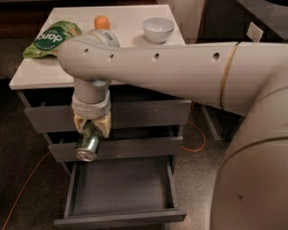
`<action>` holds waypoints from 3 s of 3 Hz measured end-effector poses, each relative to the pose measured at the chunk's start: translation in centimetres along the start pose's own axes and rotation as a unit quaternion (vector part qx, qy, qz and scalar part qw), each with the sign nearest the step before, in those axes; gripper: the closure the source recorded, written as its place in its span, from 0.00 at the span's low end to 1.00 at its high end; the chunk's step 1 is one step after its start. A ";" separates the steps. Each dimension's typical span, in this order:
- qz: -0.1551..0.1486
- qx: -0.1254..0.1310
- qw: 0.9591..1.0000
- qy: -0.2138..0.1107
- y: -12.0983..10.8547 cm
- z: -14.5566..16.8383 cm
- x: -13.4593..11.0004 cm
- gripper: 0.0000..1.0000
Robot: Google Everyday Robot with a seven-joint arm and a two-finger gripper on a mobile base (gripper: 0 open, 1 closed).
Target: Place green can into bottom drawer
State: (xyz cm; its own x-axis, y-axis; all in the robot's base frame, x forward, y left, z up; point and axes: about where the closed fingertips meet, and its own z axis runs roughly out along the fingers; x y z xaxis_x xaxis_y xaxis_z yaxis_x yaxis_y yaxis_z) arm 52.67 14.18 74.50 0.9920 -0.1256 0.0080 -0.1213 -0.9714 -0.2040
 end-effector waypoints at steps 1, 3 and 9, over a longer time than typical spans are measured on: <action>0.010 -0.011 1.000 -0.002 3.2 3.9 -0.8 1.00; -0.017 -0.012 1.000 -0.005 7.8 12.0 -2.1 1.00; -0.052 0.014 0.998 0.020 17.9 33.5 5.9 1.00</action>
Offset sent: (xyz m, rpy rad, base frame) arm -0.0342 -0.0559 -0.1569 -0.0395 0.0144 0.0402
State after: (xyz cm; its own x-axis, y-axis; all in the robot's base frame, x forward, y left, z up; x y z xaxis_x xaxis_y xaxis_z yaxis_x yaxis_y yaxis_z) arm 57.50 2.80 38.08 0.9971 -0.0322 0.0693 -0.0157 -0.9736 -0.2277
